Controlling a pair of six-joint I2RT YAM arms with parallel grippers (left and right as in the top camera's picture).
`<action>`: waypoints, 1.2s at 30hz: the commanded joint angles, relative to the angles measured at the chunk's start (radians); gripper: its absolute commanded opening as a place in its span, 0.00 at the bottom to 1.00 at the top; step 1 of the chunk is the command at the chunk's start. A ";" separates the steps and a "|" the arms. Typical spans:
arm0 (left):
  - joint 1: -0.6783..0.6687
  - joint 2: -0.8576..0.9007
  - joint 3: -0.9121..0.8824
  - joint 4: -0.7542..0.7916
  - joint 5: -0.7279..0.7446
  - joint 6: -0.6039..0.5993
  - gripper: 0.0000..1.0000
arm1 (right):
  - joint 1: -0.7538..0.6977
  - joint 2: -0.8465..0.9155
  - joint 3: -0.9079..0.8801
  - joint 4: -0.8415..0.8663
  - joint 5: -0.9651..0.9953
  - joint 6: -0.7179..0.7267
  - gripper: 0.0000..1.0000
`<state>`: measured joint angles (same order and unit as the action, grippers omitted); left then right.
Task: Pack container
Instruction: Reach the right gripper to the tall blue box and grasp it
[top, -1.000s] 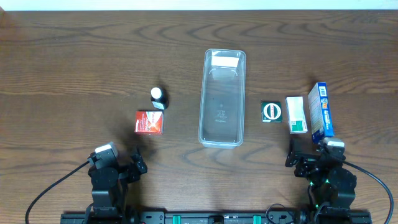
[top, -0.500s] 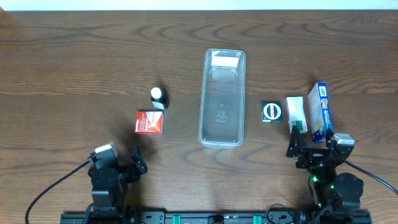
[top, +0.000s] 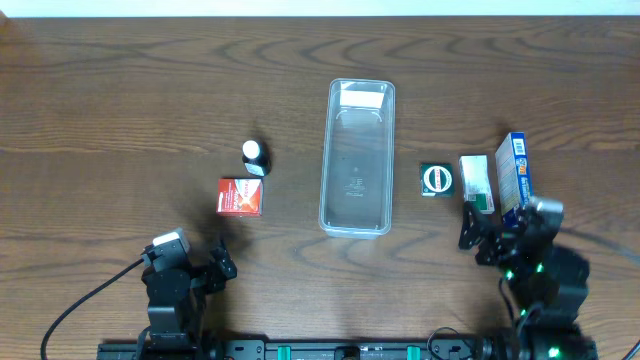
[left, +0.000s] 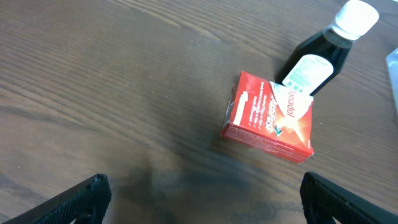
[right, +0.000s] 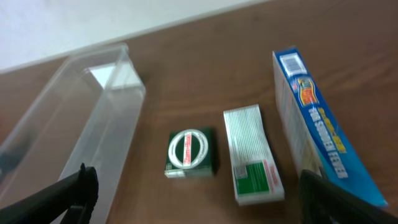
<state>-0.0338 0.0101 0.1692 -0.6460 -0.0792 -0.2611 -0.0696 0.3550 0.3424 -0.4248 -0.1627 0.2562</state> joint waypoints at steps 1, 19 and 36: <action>0.004 -0.006 -0.013 0.003 -0.014 0.010 0.98 | 0.005 0.186 0.184 -0.072 0.026 -0.050 0.99; 0.004 0.000 -0.013 0.003 -0.014 0.010 0.98 | -0.097 0.967 0.771 -0.413 0.161 -0.077 0.99; 0.004 0.000 -0.013 0.003 -0.014 0.010 0.98 | -0.127 1.230 0.770 -0.373 0.223 -0.129 0.41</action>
<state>-0.0338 0.0105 0.1692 -0.6460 -0.0818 -0.2611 -0.1913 1.5711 1.0969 -0.8017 0.0322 0.1005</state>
